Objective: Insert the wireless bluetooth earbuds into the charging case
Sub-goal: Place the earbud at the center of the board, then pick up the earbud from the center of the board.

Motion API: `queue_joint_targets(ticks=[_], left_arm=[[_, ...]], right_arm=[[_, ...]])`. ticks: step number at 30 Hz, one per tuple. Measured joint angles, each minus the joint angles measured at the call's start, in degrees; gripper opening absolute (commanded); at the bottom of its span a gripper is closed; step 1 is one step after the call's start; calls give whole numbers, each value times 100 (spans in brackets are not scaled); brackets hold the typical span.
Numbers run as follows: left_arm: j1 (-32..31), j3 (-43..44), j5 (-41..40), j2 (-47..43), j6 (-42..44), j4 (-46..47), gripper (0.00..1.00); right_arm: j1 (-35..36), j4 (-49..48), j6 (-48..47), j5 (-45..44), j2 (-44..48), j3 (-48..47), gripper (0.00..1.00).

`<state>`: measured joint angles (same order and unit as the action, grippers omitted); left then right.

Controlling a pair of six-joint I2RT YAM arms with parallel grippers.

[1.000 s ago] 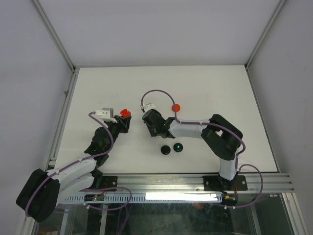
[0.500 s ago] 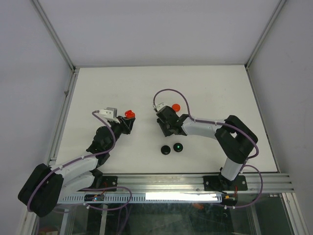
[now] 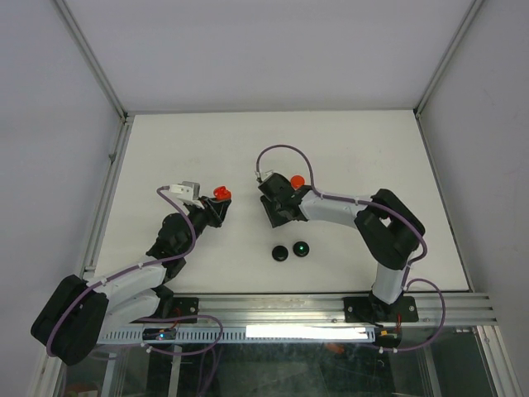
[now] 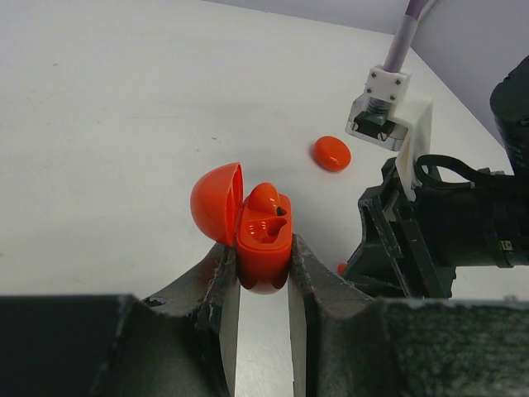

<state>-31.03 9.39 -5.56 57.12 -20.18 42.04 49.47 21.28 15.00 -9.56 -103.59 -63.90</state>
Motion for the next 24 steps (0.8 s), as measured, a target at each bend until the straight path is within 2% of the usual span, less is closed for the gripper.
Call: queue_joint_targets(ticks=[17,24], left_arm=[[0,0,247,111,28,195,0],[0,0,780,247,162,691,0]], right_arm=[[-2,225,232,-87,-146,-240,16],[-42,221,254,111,407,59,13]])
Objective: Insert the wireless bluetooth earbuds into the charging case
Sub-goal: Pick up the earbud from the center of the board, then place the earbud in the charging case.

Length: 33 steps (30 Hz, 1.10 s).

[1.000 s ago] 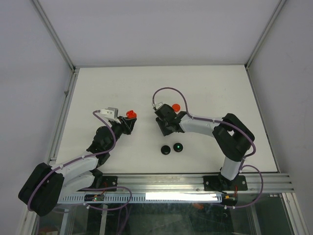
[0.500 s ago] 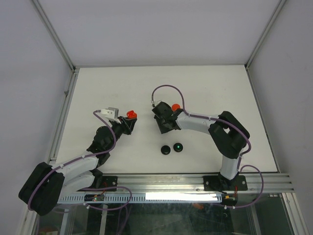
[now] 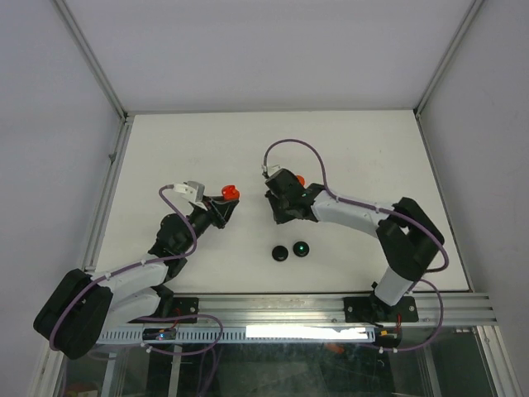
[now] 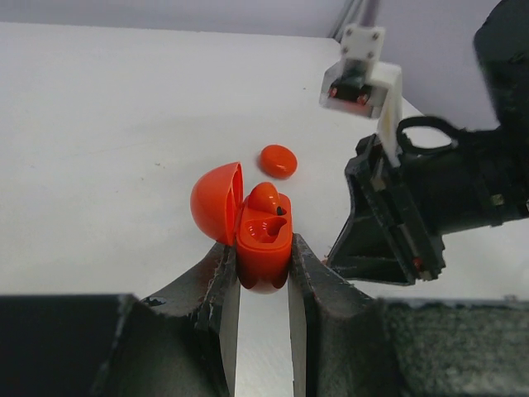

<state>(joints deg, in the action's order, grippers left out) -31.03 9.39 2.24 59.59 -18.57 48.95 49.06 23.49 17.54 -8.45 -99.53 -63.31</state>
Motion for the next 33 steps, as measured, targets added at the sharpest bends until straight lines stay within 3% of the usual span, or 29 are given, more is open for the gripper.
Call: queue_joint_targets(ticks=[15,24,33], left_arm=[[0,15,1196,404,562,1307,0],[-94,280,1749,951,1008,2208,0],[-245,673,2234,1189,1598,2647,0]], right_arm=[[-122,-1191,605,426,2802,579,8],[-122,-2717,1331,920,3556,1364,7],[-33,-4253,1895,1482,3620,1801,8]])
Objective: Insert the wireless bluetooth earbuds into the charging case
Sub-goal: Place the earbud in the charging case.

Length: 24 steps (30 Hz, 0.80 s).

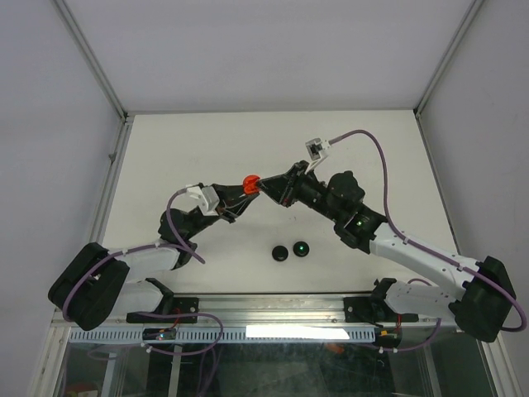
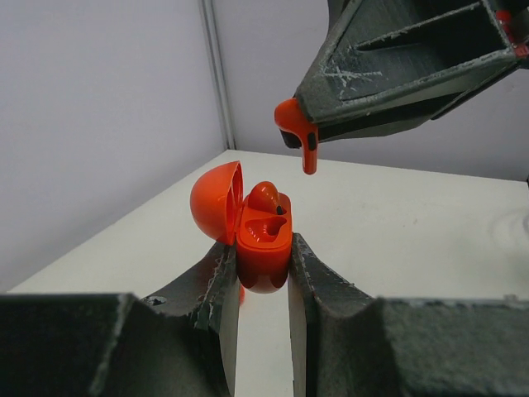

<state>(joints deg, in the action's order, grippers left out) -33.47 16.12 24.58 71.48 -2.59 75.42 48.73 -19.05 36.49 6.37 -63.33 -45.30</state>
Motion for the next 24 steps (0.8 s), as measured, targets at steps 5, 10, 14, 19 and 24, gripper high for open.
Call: queue_joint_targets(ticks=[5,10,14,19,24], left_arm=[[-107,166,136,9,313,-11,0],[-225,212,155,7,496,-59,0],[-289,214,131,-20,520,-70,0],[-299,214,81,-94,509,-61,0],[-326,214,-57,-151,466,-31,0]], right_arm=[[114,-551,79,125,0,33,7],[140,-852,116,144,-7,129,7],[155,-918,138,142,-13,192,7],[195,-942,157,142,-44,208,7],[243,-944,160,138,-61,225,7]])
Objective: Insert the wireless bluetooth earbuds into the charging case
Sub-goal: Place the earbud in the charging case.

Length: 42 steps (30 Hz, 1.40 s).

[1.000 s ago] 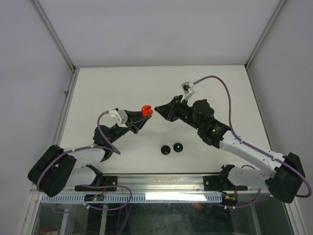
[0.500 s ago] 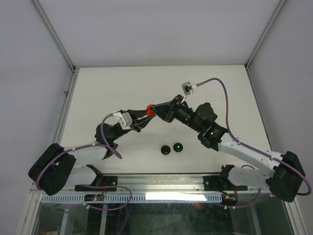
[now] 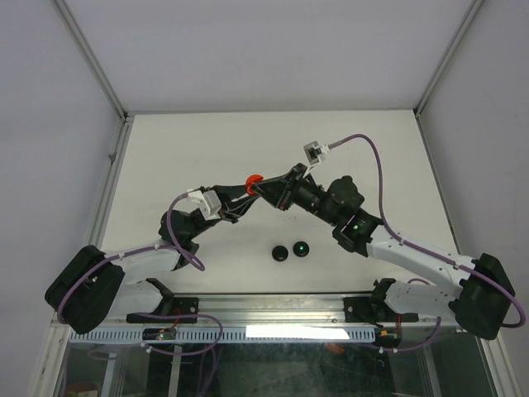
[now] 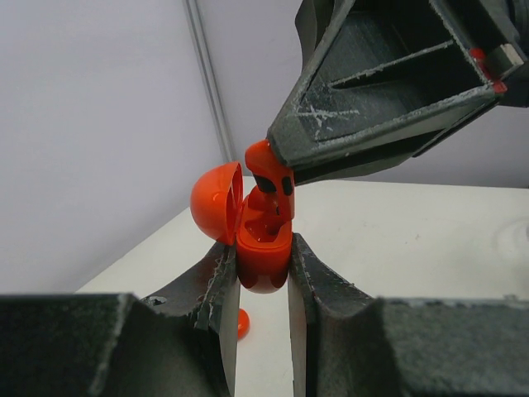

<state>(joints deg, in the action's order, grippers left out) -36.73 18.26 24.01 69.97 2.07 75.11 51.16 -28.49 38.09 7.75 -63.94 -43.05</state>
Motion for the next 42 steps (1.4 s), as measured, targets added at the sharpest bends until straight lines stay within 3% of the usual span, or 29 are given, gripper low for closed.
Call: queue_joint_targets(ticks=[24,42], left_arm=[[-46,-2,13,-35,-144,96,0],[-118,-107,-514,-146,-262,79,0]], right_arm=[[63,-297,66,-313,-42,192,5],[197,-210,83,-684,-4,210,12]])
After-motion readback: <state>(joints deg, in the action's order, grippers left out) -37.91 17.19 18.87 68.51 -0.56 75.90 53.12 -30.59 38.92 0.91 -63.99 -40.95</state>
